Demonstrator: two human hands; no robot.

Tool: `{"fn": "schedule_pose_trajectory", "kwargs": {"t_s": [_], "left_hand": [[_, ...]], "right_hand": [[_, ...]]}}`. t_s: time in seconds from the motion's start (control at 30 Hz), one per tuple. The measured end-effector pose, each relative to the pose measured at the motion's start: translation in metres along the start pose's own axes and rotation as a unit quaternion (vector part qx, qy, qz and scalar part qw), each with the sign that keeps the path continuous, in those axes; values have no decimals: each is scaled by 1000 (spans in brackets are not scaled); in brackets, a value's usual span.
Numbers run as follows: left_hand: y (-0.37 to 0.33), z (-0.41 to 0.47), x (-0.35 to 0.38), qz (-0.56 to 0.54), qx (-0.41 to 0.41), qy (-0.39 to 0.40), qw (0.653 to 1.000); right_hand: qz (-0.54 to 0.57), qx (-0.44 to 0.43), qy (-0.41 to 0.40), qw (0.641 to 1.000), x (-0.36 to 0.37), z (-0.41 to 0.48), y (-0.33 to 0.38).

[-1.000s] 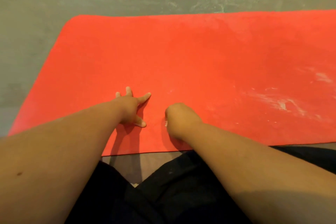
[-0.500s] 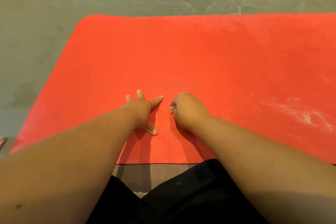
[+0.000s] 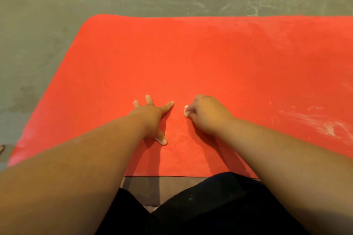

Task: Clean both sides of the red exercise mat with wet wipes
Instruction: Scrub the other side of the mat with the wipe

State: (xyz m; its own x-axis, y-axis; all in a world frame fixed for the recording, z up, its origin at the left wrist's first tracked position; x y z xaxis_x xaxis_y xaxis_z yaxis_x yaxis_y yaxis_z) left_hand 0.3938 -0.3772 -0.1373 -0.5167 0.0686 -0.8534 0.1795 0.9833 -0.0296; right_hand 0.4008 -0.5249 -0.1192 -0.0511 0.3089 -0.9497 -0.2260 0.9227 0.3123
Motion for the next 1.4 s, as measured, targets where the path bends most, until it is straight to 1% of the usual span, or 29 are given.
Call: {"fn": "schedule_pose_trajectory", "kwargs": {"t_s": [0.1,0.13,0.17,0.23,0.33,0.4,0.47,0.5,0.53,0.57,0.6,0.67,0.73,0.77,0.8,0.87,0.9,0.93,0.97,1.0,1.03,1.07,1.1,1.17,1.23,1.3,1.33,1.37,1.4], "left_hand": [[0,1,1,-1,1,-3,1000],[1,1,1,0,1,-5,1000],[1,1,1,1,-1,-5,1000],[0,1,0,3,-3,-6,1000],[-1,0,-2,8,-3,-6,1000],[-2,-2,-3,8,-2,-11,1000],[-3,-5,-5,14,-2,-17,1000],[-2,-8,-4,15,-3,-18,1000],[-3,-11,-3,12,-3,-22,1000],[-5,-14,-4,1,3,-29,1000],[-9,-17,-5,-18,17,-45,999],[-23,-22,-15,-87,71,-102,988],[-39,-24,-28,-151,116,-166,968],[-47,-24,-32,-163,130,-186,960],[-55,-24,-33,-164,140,-197,956],[-65,-21,-31,-150,158,-211,953],[-70,-21,-28,-136,172,-220,951],[-75,-20,-25,-117,187,-229,948],[-80,-19,-22,-96,206,-239,944],[-85,-16,-21,-75,226,-248,939],[-90,-13,-21,-55,244,-254,934],[-91,-9,-23,-42,250,-263,931],[-86,-3,-27,-40,242,-283,927],[-57,16,-41,-62,165,-341,923],[-13,33,-51,-102,41,-391,914],[3,40,-46,-136,-34,-414,899],[-7,38,-42,-138,-27,-420,896],[-28,35,-38,-138,17,-425,895],[-53,30,-33,-135,93,-425,890]], "right_hand": [[-24,150,-64,986,-23,11,-53],[-43,166,-66,983,-26,11,-59],[-55,153,-57,985,-25,10,-52],[-50,87,-11,995,-18,1,-16],[6,7,108,994,-3,-20,29],[20,25,145,989,-6,-27,26],[65,121,129,982,-16,-33,4],[142,199,111,963,-19,-39,-9],[250,277,97,923,-17,-46,-17],[352,337,82,869,-14,-53,-21],[419,373,75,824,-10,-57,-21],[485,405,74,771,-1,-62,-21],[527,415,83,737,4,-59,-19],[540,413,85,728,4,-55,-20],[541,413,77,729,3,-51,-24],[520,417,24,745,-2,-42,-38],[488,410,-18,771,-6,-38,-50],[414,393,-68,818,-12,-34,-64],[298,362,-122,875,-22,-29,-79],[178,323,-159,916,-30,-26,-89],[91,287,-174,938,-32,-24,-95],[42,265,-161,950,-28,-23,-100],[15,254,-133,958,-19,-24,-102],[-32,249,-86,964,-1,-28,-100],[-64,247,-86,963,6,-31,-96],[-76,252,-103,959,5,-31,-96],[-79,255,-105,958,5,-30,-95],[-80,257,-106,957,5,-29,-96],[-81,259,-108,956,6,-29,-96]]}}
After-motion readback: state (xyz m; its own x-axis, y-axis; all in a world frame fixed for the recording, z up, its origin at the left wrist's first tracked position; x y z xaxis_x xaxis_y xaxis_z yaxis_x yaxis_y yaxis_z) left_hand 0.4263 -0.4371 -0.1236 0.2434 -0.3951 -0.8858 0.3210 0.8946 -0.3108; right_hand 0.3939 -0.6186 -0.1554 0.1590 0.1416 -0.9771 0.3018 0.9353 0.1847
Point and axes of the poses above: each hand's wrist, its own z-axis towards the middle knuckle, its own x-axis out of the palm, y = z × x, the point moved 7 cm from there along z, towards the middle knuckle, and after that the axes turned 11 degrees about -y, right-handed, at the moved point
